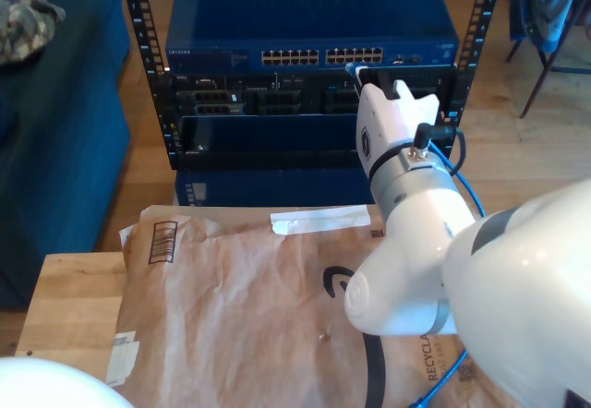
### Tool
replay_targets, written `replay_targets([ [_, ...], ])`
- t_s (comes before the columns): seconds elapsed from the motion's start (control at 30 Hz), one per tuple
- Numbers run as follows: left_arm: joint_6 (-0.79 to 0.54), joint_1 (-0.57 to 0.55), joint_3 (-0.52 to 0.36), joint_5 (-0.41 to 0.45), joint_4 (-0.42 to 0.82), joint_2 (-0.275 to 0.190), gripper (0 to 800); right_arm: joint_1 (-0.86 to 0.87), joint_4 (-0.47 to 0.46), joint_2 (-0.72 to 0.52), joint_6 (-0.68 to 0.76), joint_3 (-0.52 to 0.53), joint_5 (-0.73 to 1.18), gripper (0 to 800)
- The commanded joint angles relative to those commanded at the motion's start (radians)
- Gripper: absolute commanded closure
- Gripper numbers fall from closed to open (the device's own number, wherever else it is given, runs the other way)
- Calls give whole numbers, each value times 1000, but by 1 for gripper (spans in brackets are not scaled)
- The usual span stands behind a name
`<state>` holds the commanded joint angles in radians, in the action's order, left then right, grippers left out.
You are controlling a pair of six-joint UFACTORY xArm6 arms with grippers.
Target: Grab the cable and plug it in
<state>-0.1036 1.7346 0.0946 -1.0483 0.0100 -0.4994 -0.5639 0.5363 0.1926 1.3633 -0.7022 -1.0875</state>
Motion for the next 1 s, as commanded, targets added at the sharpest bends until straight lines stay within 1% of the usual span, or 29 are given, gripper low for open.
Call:
replay_targets([
  [0.07, 0, 0, 0, 0, 0, 0, 0, 5, 6, 71, -2, -63, -9, 800],
  [0.13, 0, 0, 0, 0, 0, 0, 0, 8, 40, 135, -3, -123, -35, 800],
  [0.2, 0, 0, 0, 0, 0, 0, 0, 9, 61, 181, -6, -170, -44, 800],
  [0.27, 0, 0, 0, 0, 0, 0, 0, 18, 63, 218, -6, -207, -46, 800],
  [0.33, 0, 0, 0, 0, 0, 0, 0, 35, 71, 241, -8, -229, -48, 800],
  [0.47, 0, 0, 0, 0, 0, 0, 0, 37, 163, 272, -8, -250, -54, 800],
  [0.53, 0, 0, 0, 0, 0, 0, 0, 37, 193, 275, -9, -252, -55, 800],
  [0.7, 0, 0, 0, 0, 0, 0, 0, 37, 216, 304, -11, -276, -81, 800],
  [1.0, 0, 0, 0, 0, 0, 0, 0, 48, 239, 408, -12, -408, -89, 800],
])
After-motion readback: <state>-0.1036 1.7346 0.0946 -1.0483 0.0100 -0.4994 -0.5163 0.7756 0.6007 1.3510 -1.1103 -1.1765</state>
